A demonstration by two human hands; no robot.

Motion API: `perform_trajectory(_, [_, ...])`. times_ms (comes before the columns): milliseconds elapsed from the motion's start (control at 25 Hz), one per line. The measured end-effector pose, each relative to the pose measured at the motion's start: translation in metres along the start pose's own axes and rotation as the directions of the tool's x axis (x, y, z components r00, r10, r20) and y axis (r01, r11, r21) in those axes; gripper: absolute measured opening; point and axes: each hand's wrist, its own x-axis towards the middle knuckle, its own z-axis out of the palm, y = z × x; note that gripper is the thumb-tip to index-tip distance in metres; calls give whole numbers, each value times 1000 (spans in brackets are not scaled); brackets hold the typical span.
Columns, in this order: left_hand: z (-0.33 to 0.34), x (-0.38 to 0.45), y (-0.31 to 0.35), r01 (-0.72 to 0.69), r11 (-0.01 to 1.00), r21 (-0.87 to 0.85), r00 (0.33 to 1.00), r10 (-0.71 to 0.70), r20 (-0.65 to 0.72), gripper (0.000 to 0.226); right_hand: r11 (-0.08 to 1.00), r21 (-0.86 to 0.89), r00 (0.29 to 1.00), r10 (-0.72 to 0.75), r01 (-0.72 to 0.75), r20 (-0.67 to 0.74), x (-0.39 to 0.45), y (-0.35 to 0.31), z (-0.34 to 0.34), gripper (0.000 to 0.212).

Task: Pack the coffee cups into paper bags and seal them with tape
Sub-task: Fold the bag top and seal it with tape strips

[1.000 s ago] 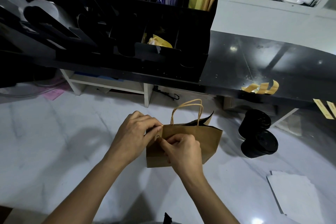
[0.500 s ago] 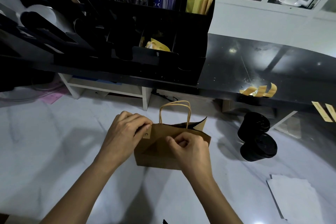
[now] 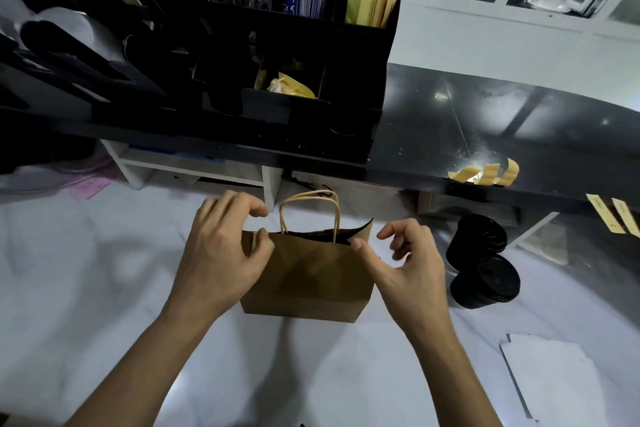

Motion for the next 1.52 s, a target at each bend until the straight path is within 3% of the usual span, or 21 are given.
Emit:
perform_trajectory(120, [-8,0,22,-41,994,-106,998,37,-43,12,999,-35,994,-11,15,110,4,15,-3,35])
perform_trajectory(240, [-1,-5,35,-97,982,-159,994,105,42,14,996,-85,968,7,15,250,7,25,-4,35])
perform_trajectory(440, [29,-9,47,-21,989,-146,965,58,255,60,998,-67,924,23,3,383,18,29,-6,41])
perform_trajectory(640, [46,2,52,64,988,-144,937,-9,350,80,993,-15,933,-108,120,344,27,38,-6,28])
perform_trajectory(920, [64,18,57,106,986,-130,929,-52,367,80,977,28,944,-210,210,256,32,45,-2,23])
perform_trajectory(1120, [73,15,56,118,984,-134,953,-75,293,68,993,86,963,-99,80,250,33,41,-2,24])
perform_trajectory(1240, [76,15,54,115,984,-136,960,-75,271,58,974,227,983,-22,-21,183,48,36,-12,12])
perform_trajectory(1320, [76,14,54,120,982,-142,962,-80,261,60,874,401,960,269,-275,72,73,42,-22,28])
perform_trajectory(1400, [76,12,53,115,983,-143,964,-76,254,64,594,599,793,597,-536,118,103,47,-40,39])
perform_trajectory(1440, [76,12,53,110,983,-144,965,-71,254,64,450,655,707,683,-607,185,115,50,-49,42])
perform_trajectory(1520, [76,11,52,102,985,-141,965,-63,256,64,302,701,639,716,-646,281,134,53,-63,47])
